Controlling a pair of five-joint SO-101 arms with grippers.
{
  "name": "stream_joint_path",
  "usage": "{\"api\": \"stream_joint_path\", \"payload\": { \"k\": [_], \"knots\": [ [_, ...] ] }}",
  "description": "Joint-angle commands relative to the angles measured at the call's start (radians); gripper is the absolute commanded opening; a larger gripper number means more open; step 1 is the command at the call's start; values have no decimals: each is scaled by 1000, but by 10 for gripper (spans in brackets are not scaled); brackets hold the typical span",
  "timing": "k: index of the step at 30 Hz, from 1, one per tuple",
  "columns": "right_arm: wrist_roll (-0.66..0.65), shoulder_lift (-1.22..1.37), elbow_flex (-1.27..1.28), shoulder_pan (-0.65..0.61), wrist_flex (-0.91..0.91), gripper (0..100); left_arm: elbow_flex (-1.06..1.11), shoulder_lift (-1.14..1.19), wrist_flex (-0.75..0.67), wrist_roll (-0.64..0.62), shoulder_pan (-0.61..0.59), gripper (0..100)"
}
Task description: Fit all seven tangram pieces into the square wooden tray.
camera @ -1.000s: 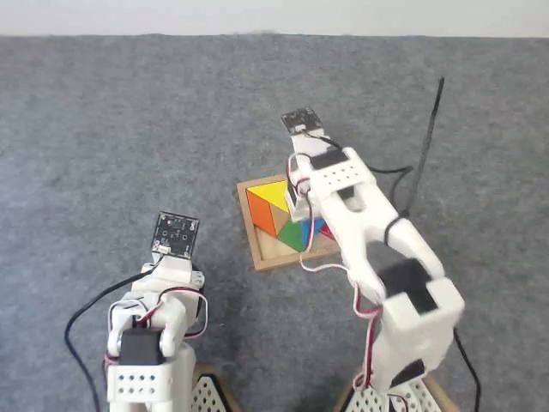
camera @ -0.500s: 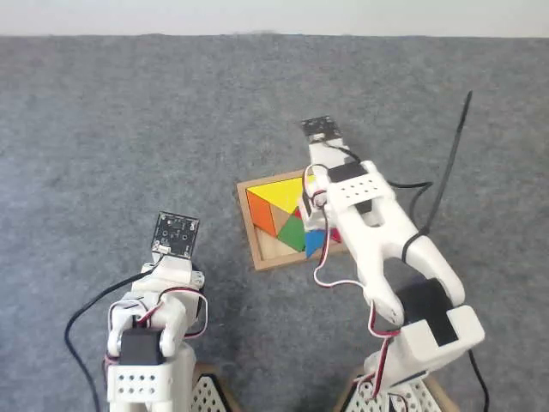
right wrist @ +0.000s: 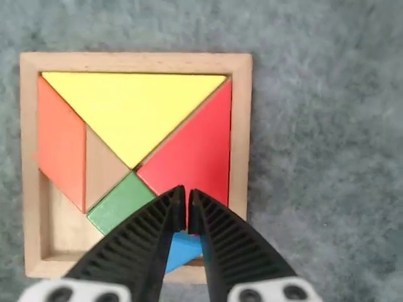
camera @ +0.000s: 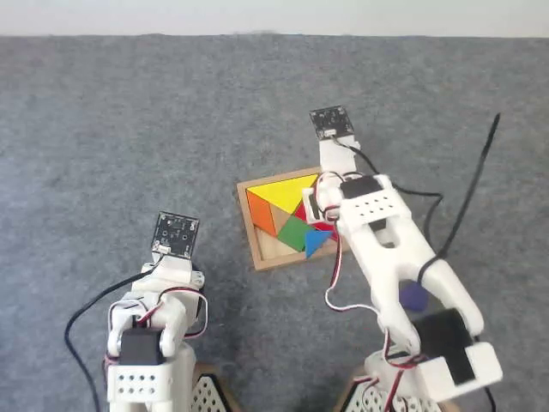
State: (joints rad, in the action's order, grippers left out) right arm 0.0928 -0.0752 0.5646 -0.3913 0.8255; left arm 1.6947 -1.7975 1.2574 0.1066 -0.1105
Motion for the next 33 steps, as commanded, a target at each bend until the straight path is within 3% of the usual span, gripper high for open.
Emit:
{"api": "stream_joint_path", "payload": {
  "k": [1, 16, 26, 33],
  "knots": [
    [-14, 25, -8, -7, -13, 26, -12, -20, 5, -9, -3, 13],
    [-38, 65, 15, 7, 42, 26, -12, -20, 5, -9, -3, 13],
    [-34, 76, 32, 111, 77, 6, -12, -20, 5, -9, -3, 13],
    [-15, 73, 43, 87, 85, 6, -12, -20, 5, -9, -3, 13]
  ]
}}
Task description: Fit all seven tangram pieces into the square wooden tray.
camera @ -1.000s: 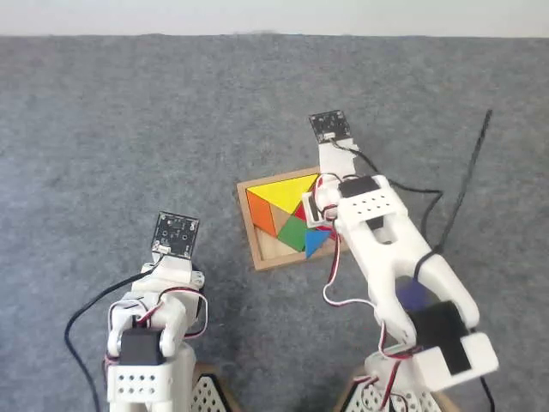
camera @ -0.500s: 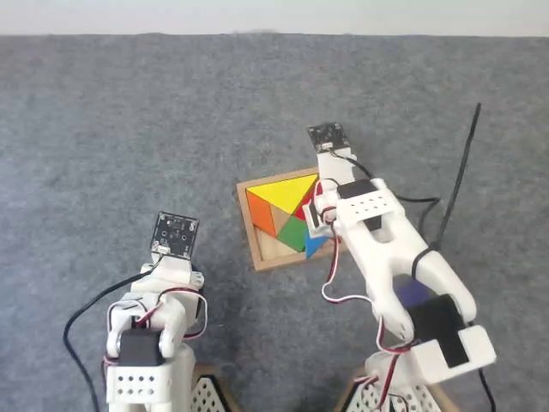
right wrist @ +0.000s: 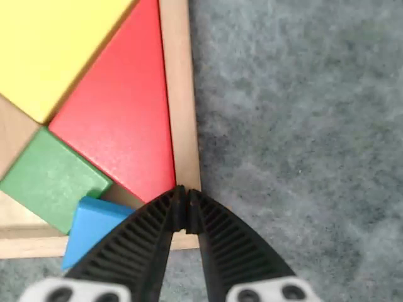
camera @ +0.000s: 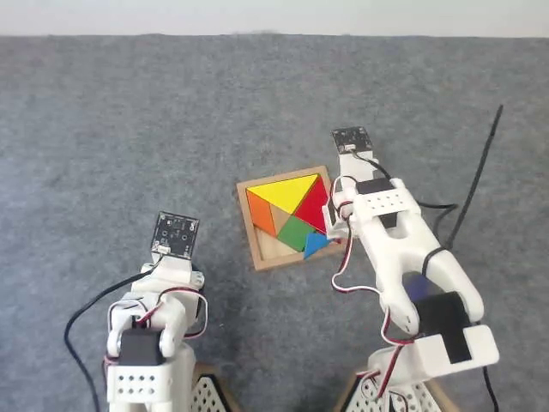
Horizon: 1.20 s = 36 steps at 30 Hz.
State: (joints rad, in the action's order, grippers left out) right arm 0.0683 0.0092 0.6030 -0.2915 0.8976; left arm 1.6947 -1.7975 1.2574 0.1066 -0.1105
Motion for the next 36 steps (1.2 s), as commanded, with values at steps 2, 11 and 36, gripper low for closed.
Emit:
{"api": "stream_joint_path", "payload": {
  "k": [2, 11, 36],
  "knots": [
    [11, -13, 12, -13, 13, 6, -12, -20, 5, -9, -3, 13],
    [25, -363, 132, -94, 15, 9, -12, -20, 5, -9, -3, 13],
    [-11, -280, 238, -217, -39, 9, -12, -20, 5, -9, -3, 13]
  ]
}}
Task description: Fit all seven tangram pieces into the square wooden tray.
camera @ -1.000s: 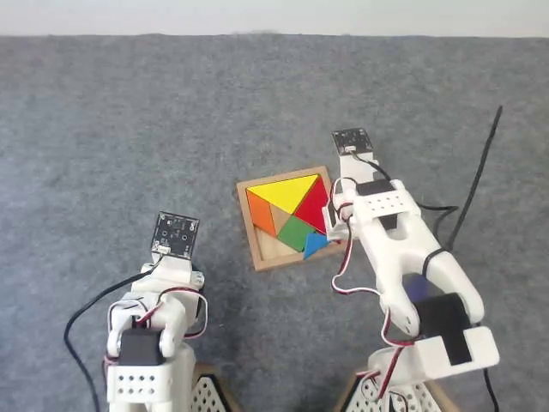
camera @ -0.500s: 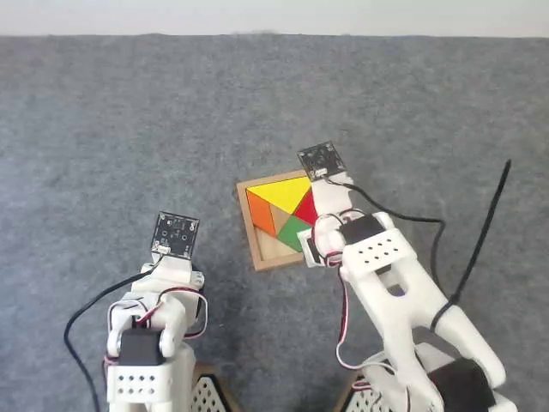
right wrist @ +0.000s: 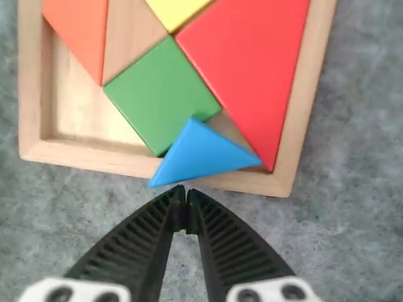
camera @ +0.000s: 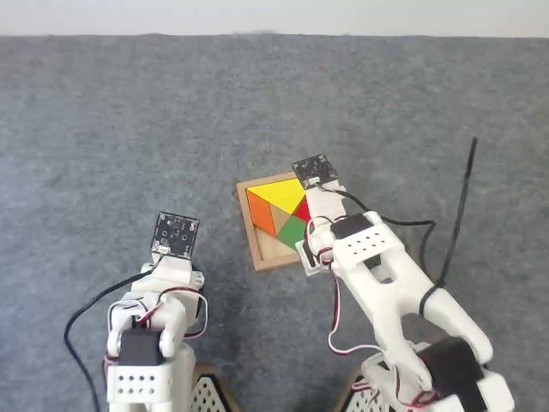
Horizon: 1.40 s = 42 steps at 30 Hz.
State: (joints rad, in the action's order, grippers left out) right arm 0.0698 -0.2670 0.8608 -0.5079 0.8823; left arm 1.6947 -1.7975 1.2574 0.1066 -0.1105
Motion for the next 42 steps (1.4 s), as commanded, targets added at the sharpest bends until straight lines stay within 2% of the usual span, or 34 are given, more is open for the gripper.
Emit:
{"api": "stream_joint_path", "payload": {
  "k": [1, 24, 30, 37, 42],
  "knots": [
    [-11, -4, -20, -1, -27, 9, -12, -20, 5, -9, -3, 13],
    [25, 1, -109, 2, -82, 9, -12, -20, 5, -9, -3, 13],
    [21, 125, -121, 4, -150, 9, -12, -20, 5, -9, -3, 13],
    [21, 206, -204, 68, -84, 6, -12, -20, 5, -9, -3, 13],
    [25, 18, -201, 140, 5, 6, -12, -20, 5, -9, -3, 13]
  ]
}}
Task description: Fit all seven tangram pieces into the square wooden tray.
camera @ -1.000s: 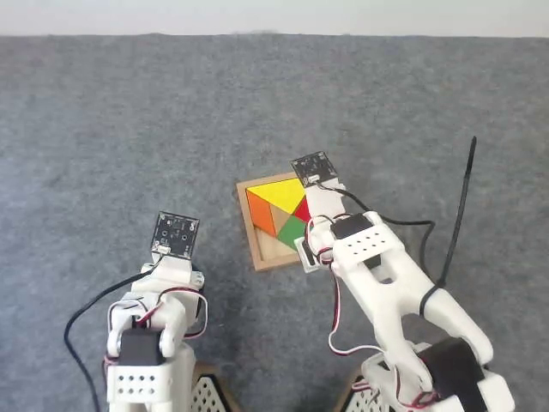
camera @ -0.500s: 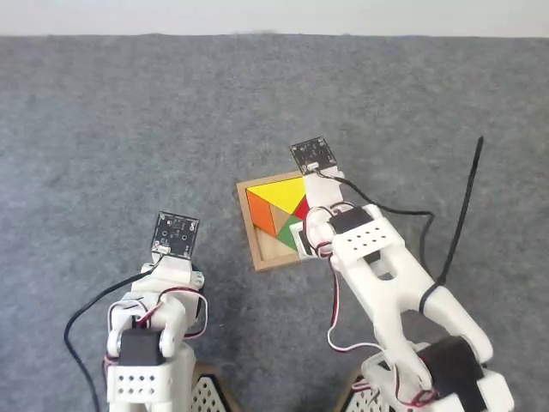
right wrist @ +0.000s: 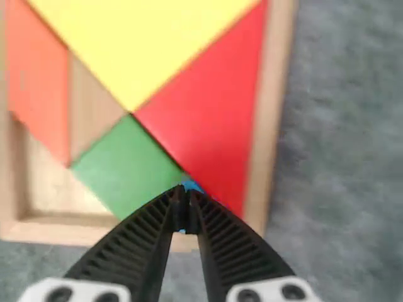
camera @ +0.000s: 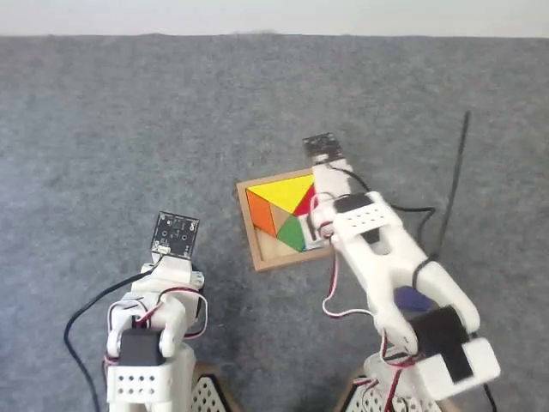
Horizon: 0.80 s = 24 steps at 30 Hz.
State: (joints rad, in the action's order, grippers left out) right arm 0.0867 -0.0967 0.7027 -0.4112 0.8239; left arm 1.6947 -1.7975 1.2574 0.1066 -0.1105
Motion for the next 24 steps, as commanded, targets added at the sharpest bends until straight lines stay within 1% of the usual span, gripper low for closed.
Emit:
{"api": "stream_joint_path", "payload": {
  "k": [1, 3, 5, 7, 9, 12, 14, 15, 17, 24],
  "knots": [
    [8, -219, -41, 59, 105, 9, -12, -20, 5, -9, -3, 13],
    [5, -332, -41, 94, 211, 9, -12, -20, 5, -9, -3, 13],
    [-48, -406, -32, 128, 337, 9, -12, -20, 5, -9, -3, 13],
    [-118, -417, -14, 162, 456, 10, -12, -20, 5, -9, -3, 13],
    [-135, -400, 20, 223, 501, 10, -12, -20, 5, -9, -3, 13],
    [-141, -366, 75, 348, 469, 32, -12, -20, 5, -9, -3, 13],
    [-143, -352, 121, 418, 449, 87, -12, -20, 5, -9, -3, 13],
    [-143, -348, 147, 433, 446, 121, -12, -20, 5, -9, -3, 13],
    [-144, -348, 196, 443, 429, 169, -12, -20, 5, -9, -3, 13],
    [-137, -300, 287, 450, 314, 177, -12, -20, 5, -9, -3, 13]
  ]
}}
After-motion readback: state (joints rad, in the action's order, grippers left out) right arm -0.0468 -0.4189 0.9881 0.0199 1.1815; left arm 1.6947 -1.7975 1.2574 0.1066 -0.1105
